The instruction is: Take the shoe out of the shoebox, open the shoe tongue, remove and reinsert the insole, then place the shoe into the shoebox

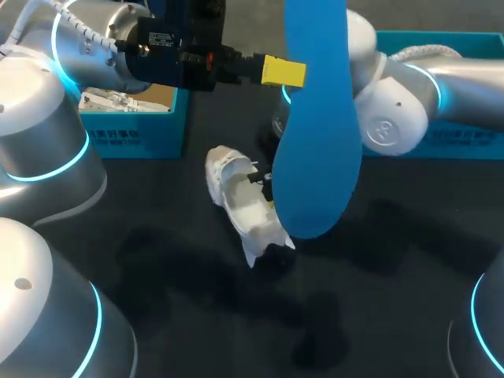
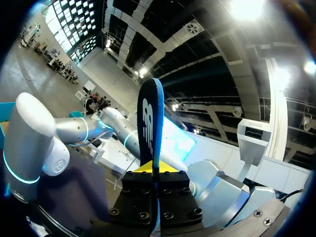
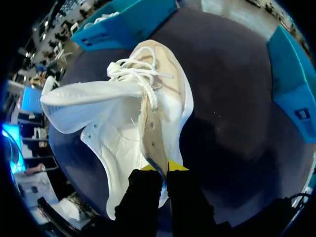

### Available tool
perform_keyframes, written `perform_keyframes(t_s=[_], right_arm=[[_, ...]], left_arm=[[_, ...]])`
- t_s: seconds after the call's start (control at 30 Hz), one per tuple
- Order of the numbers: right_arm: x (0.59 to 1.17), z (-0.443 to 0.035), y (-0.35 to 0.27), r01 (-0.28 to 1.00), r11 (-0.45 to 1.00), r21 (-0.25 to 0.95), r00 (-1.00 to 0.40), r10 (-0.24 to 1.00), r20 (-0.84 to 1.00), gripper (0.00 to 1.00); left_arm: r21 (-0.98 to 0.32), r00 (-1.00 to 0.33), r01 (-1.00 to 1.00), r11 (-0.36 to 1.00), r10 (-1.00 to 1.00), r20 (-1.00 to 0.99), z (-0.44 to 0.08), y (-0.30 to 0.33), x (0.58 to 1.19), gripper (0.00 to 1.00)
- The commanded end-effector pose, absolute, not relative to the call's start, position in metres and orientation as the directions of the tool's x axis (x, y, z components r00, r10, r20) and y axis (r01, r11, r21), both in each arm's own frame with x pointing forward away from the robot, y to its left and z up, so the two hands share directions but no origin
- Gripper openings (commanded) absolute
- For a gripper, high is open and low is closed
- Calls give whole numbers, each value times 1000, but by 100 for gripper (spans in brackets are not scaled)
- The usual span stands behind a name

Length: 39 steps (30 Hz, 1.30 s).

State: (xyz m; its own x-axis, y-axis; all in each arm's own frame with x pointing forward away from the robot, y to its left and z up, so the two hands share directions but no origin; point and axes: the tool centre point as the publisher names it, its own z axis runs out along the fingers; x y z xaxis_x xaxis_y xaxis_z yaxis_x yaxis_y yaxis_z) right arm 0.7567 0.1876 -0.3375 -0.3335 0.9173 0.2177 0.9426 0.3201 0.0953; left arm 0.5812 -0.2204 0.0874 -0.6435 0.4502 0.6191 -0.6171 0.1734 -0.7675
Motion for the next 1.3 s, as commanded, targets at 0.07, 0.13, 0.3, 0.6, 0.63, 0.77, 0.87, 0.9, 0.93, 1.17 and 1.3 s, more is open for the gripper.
perform_keyframes(t_s=[0.07, 0.13, 0.3, 0.6, 0.63, 0.77, 0.87, 0.9, 0.93, 1.17, 1.3], right_arm=[[744, -338, 160, 945, -280, 166, 179, 872, 455, 0], [749, -338, 158, 949, -262, 177, 159, 880, 447, 0], [762, -339, 159, 958, -213, 192, 109, 890, 444, 0], [777, -349, 166, 976, -119, 184, 25, 894, 448, 0], [777, -349, 167, 977, -108, 185, 13, 892, 452, 0], [781, -348, 172, 981, -32, 190, -59, 890, 453, 0], [784, -346, 175, 981, 14, 195, -103, 884, 456, 0], [786, -346, 176, 979, 31, 201, -122, 880, 459, 0], [787, -346, 177, 978, 42, 204, -134, 877, 461, 0], [791, -354, 180, 981, 105, 164, -170, 875, 454, 0], [790, -361, 179, 981, 118, 151, -176, 865, 470, 0]], left_arm=[[-768, -643, -617, 172, 452, 618, 87, -221, 581, 0], [-768, -643, -617, 172, 452, 618, 87, -221, 581, 0], [-768, -643, -617, 172, 452, 618, 87, -221, 581, 0], [-768, -643, -617, 172, 452, 618, 87, -221, 581, 0], [-768, -643, -617, 172, 452, 618, 87, -221, 581, 0], [-768, -643, -617, 172, 452, 618, 87, -221, 581, 0], [-768, -643, -617, 172, 452, 618, 87, -221, 581, 0], [-768, -643, -617, 172, 452, 618, 87, -221, 581, 0], [-768, -643, -617, 172, 452, 618, 87, -221, 581, 0], [-768, -643, -617, 172, 452, 618, 87, -221, 581, 0], [-768, -643, -617, 172, 452, 618, 87, -221, 581, 0]])
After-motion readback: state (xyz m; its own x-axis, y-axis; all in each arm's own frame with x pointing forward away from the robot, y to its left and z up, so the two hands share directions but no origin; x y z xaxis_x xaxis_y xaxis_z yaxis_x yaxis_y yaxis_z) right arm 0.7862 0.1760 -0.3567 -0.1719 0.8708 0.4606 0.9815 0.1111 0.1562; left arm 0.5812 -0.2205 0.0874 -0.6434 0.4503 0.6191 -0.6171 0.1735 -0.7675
